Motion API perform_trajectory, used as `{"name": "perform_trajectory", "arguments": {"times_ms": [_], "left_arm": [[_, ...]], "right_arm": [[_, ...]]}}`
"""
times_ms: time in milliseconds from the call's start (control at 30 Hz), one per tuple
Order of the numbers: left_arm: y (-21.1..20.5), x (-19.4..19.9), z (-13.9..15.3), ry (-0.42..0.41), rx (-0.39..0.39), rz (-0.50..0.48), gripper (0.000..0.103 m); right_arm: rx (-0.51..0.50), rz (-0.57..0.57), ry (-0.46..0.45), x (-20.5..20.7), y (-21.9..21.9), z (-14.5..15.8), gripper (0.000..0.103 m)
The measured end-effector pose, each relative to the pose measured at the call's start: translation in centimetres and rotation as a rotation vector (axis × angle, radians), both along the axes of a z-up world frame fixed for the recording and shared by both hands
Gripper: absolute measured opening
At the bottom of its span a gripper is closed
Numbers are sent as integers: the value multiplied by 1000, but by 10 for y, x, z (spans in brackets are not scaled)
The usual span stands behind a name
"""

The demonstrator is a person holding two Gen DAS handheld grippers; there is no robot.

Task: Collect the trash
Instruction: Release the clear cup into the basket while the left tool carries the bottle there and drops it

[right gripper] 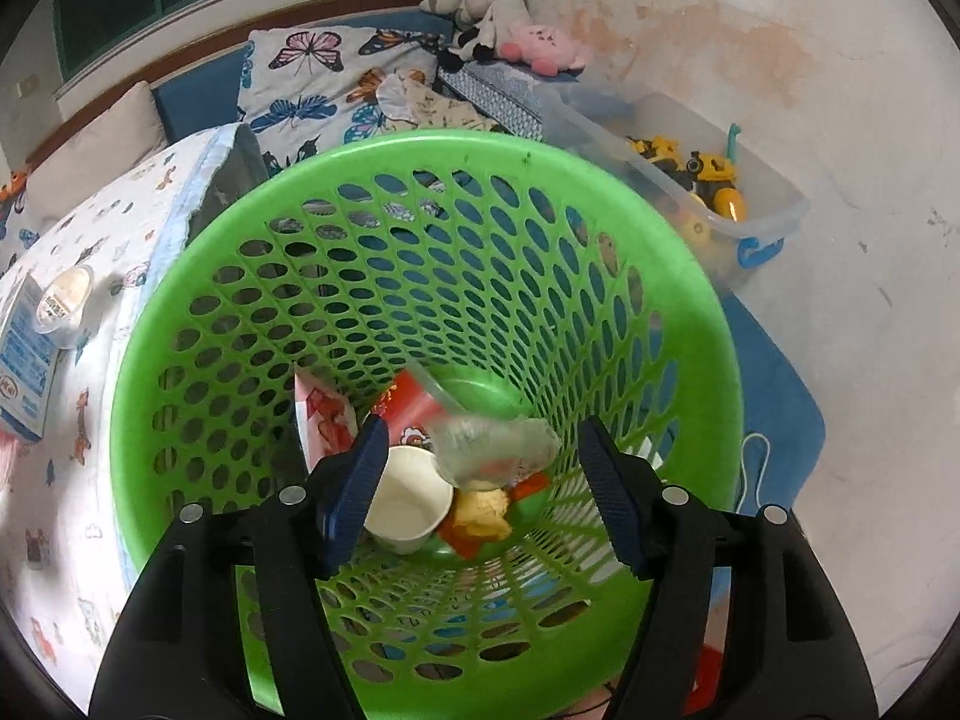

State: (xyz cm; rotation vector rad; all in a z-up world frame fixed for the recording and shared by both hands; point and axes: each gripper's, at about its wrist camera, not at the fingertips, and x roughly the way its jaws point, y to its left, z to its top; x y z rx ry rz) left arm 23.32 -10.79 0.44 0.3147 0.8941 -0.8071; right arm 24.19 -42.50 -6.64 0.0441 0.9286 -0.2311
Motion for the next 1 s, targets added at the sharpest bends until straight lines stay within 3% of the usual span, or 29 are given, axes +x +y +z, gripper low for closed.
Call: {"name": "perform_trajectory", "arguments": {"times_ms": [167,467,633,1000], "left_arm": [[-34,17,9,7,-27,7,57],[-133,51,17,46,-67,0,57],[-186,63,17,21,-84,-7,57],[-248,101,-33,90,-54,80,57]], "right_arm": [[21,15,-52,-14,-1,16,66],[80,24,-171,-48,-8,50,71],[128,19,-223,-66,-19,60,71],[168,14,-240,-79,-28,51,71]]}}
